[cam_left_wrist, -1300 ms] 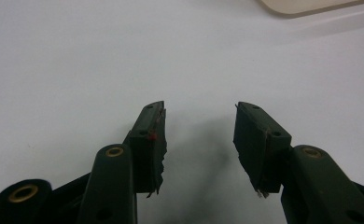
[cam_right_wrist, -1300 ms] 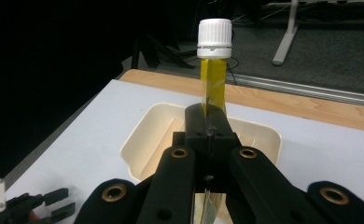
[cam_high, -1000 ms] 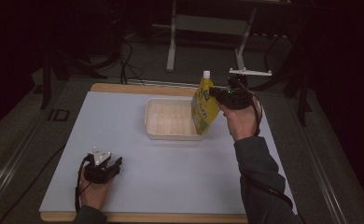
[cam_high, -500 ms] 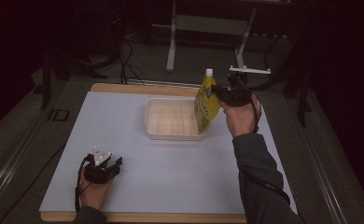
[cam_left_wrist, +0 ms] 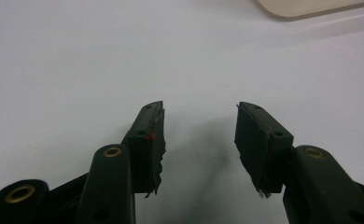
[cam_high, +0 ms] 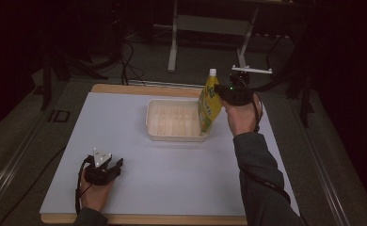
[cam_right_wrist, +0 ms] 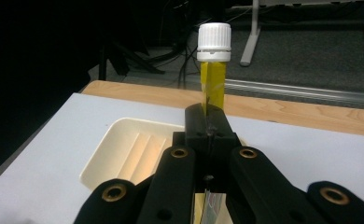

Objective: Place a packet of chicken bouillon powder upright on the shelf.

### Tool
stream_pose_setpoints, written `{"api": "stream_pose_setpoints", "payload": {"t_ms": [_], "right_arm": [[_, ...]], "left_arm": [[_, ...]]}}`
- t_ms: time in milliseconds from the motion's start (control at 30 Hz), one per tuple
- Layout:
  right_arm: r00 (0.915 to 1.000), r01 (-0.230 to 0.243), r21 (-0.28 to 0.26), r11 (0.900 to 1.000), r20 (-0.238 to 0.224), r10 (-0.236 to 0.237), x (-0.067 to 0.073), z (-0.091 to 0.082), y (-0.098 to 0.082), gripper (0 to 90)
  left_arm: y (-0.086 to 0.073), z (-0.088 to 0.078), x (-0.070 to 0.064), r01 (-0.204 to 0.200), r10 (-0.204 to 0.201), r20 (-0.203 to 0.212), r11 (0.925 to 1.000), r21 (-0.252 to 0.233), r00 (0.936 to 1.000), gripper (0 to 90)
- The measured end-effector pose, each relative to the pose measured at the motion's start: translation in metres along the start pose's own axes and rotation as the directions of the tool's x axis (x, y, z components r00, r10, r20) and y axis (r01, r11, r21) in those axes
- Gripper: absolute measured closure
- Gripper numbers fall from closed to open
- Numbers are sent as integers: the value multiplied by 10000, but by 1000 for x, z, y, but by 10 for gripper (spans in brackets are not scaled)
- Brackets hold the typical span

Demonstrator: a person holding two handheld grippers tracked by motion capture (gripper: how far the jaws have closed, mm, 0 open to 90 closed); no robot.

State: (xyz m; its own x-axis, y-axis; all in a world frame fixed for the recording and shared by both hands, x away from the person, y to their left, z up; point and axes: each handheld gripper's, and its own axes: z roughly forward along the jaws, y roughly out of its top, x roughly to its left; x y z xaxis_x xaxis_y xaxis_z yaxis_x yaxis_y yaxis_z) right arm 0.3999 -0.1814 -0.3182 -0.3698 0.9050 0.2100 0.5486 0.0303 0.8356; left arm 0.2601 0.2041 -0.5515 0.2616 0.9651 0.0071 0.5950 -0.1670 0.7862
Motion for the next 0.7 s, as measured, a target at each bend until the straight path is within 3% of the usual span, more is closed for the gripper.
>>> {"api": "stream_pose_setpoints", "payload": {"t_ms": [700], "right_arm": [[9986,-128,-53,9999,507,131,-2,14,-6,900]], "left_arm": [[0,0,0,1,-1,10,10000,-24,10000,519]]}}
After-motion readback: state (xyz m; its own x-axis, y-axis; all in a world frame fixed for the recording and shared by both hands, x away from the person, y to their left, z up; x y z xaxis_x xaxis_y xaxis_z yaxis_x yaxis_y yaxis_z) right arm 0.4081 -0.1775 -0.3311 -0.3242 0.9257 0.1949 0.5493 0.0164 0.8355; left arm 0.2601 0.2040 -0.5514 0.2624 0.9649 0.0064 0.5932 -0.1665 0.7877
